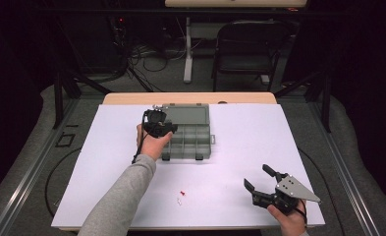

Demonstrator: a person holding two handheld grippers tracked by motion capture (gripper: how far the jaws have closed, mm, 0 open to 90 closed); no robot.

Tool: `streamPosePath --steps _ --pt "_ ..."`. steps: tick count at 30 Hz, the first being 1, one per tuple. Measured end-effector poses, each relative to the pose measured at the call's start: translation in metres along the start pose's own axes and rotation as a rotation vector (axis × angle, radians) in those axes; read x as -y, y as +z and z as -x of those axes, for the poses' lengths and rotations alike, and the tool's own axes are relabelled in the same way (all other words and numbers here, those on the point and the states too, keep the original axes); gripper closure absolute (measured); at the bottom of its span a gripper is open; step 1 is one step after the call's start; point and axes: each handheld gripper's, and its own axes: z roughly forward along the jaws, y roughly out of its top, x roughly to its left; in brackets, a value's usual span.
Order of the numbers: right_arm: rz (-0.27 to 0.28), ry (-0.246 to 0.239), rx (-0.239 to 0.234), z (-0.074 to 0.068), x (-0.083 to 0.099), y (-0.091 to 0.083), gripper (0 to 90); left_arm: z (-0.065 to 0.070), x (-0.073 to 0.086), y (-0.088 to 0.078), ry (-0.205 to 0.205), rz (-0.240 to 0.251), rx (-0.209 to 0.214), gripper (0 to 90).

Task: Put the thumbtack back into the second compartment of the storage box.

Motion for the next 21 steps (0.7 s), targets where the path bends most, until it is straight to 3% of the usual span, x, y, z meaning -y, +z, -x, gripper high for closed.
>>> streamPosePath --steps 10,21 --pt "-0.001 0.001 -0.007 0.000 0.000 0.001 18.2 -0.003 0.001 0.015 -0.022 -0.045 -0.005 69.8" --pt "-0.002 0.002 -0.007 0.000 0.000 0.001 18.2 0.000 0.003 0.021 -0.017 -0.044 -0.005 69.6"
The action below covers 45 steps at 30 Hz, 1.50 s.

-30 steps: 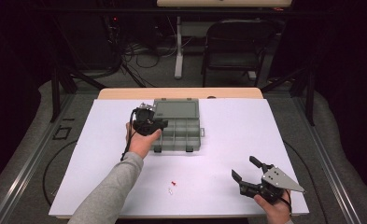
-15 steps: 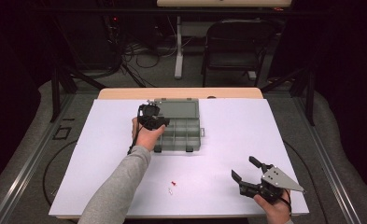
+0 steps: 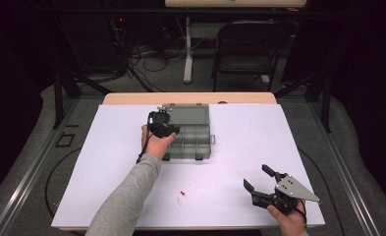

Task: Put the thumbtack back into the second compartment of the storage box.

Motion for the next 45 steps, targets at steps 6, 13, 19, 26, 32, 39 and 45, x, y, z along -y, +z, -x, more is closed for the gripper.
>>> streamPosePath --steps 6,13,19,26,32,39,45 --pt "0.000 0.000 -0.001 0.000 0.000 0.000 18.2 0.001 0.001 0.002 0.012 0.004 -0.007 67.7" --pt "0.000 0.002 0.002 0.001 0.000 0.000 18.3 0.000 0.000 -0.002 0.031 0.029 0.001 57.3" --pt "-0.002 0.001 0.003 0.001 0.000 -0.001 18.2 0.000 0.000 -0.011 0.078 0.056 0.005 45.3" --pt "-0.003 -0.001 0.006 0.001 0.000 -0.001 18.4 0.003 0.006 -0.031 0.146 0.118 0.036 40.3" --pt "-0.005 -0.001 0.009 0.001 0.000 -0.001 18.4 0.004 0.026 -0.056 0.182 0.141 0.099 38.9" --pt "-0.008 -0.008 0.008 0.000 0.001 0.000 18.4 0.009 0.064 -0.082 0.231 0.174 0.145 39.0" --pt "-0.015 -0.009 0.008 0.000 0.001 0.002 18.4 0.014 0.096 -0.095 0.247 0.200 0.180 39.0"
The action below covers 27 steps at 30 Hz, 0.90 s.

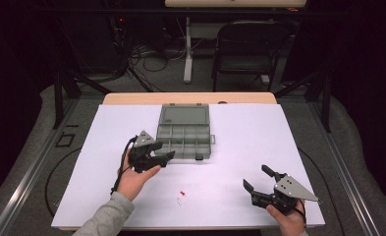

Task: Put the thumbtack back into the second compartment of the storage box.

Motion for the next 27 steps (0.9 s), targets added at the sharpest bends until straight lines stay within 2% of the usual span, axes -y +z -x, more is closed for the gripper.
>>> streamPosePath --steps 10,13,17,21,27 --pt "-0.006 -0.002 0.003 -0.001 0.001 0.000 18.4 0.024 0.040 -0.025 0.050 -0.003 0.023 43.2" --pt "-0.006 -0.003 0.002 -0.001 0.001 0.001 18.4 0.029 0.049 -0.027 0.038 -0.011 0.045 45.8" --pt "-0.007 -0.002 0.003 -0.001 0.001 0.001 18.4 0.037 0.059 -0.023 0.033 -0.030 0.068 50.7" --pt "-0.009 0.001 0.003 0.000 0.001 0.000 18.4 0.046 0.067 -0.015 -0.003 -0.070 0.096 55.7" --pt "-0.004 0.007 0.003 0.001 0.000 -0.001 18.5 0.059 0.073 -0.005 0.008 -0.132 0.114 61.0"
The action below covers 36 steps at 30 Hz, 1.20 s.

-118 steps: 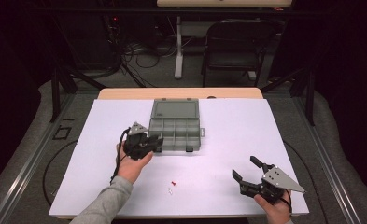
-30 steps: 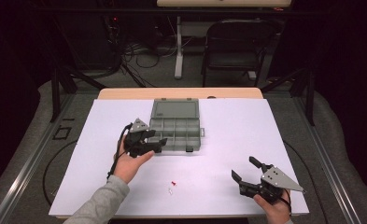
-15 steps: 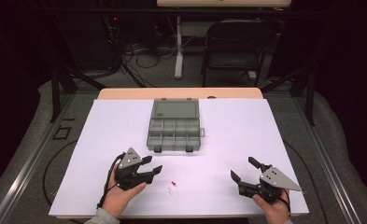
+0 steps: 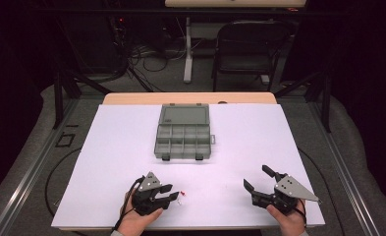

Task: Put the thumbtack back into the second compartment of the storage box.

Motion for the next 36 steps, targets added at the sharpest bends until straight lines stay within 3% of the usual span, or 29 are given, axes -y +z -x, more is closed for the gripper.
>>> streamPosePath --steps 8,22,30,36 --pt "0.001 -0.008 -0.003 0.000 0.000 0.000 18.5 0.006 0.006 0.010 -0.032 -0.038 0.020 63.3" --pt "0.002 -0.014 -0.005 -0.001 -0.001 -0.001 18.6 0.013 0.007 0.021 -0.019 -0.074 0.002 70.8" --pt "0.001 -0.016 -0.008 -0.001 -0.001 0.000 18.6 0.014 0.010 0.020 -0.002 -0.073 -0.023 82.3" --pt "0.001 -0.015 -0.008 -0.001 -0.001 -0.001 18.6 0.015 0.010 0.020 0.007 -0.075 -0.024 83.1"
